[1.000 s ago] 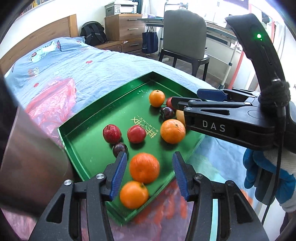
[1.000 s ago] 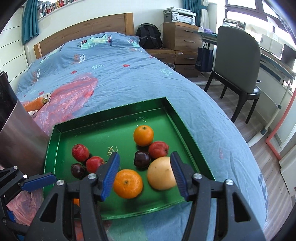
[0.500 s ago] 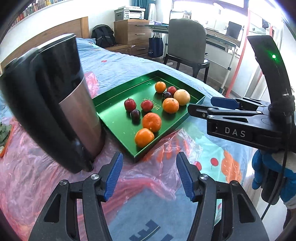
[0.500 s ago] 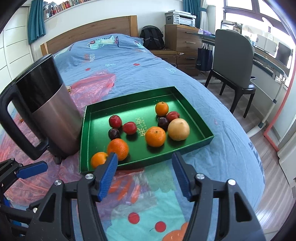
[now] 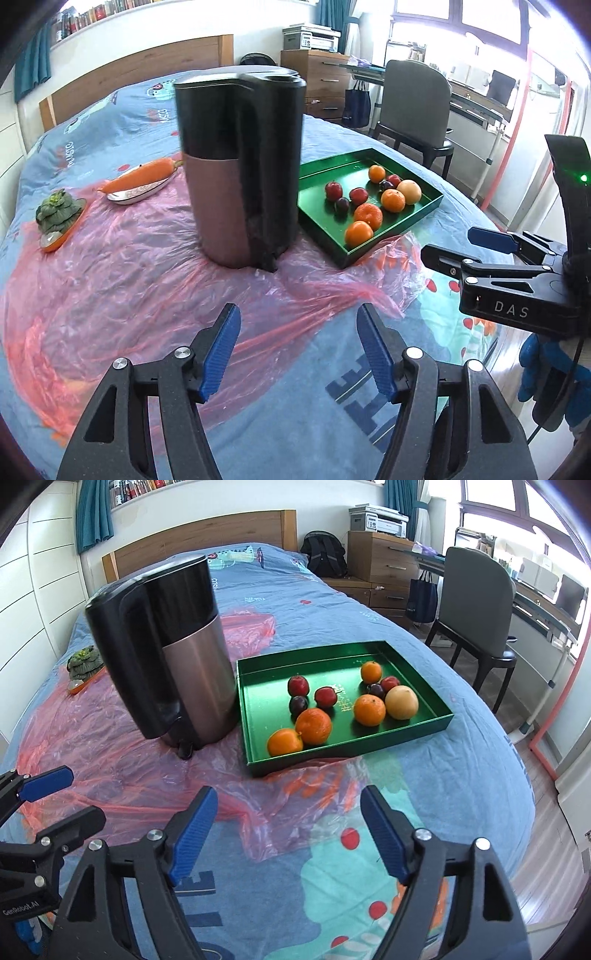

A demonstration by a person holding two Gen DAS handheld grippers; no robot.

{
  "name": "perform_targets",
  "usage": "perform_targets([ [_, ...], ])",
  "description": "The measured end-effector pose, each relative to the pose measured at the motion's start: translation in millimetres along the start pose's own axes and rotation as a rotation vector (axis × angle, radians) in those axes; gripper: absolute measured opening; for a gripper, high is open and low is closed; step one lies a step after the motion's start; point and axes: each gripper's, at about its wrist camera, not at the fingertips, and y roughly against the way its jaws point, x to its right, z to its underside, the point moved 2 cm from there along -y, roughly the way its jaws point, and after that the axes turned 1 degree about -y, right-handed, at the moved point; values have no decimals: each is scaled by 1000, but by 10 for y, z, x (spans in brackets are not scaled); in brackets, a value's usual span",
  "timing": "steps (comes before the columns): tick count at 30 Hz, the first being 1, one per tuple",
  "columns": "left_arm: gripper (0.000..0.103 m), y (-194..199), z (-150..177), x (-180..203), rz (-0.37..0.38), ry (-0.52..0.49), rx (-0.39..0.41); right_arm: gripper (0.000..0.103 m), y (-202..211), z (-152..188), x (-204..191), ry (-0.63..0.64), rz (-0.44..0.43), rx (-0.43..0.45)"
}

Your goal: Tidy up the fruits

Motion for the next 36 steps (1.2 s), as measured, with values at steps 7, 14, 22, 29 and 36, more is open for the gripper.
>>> perform_targets([
  [7,60,298,237,-260,-33,49,32,103,66,201,-287,19,2,-25],
  [14,71,520,397,-439,-92,95,57,103,189,264,-507,63,21,-12],
  [22,75,666,534,-605,-135,131,76,103,268,331,-533,35,38,4],
  [29,76,737,609,-669,-139,155,80,103,396,339,-581,57,62,44],
  [36,98,816,653,-751,-148,194,104,103,498,304,-676,109,65,90],
])
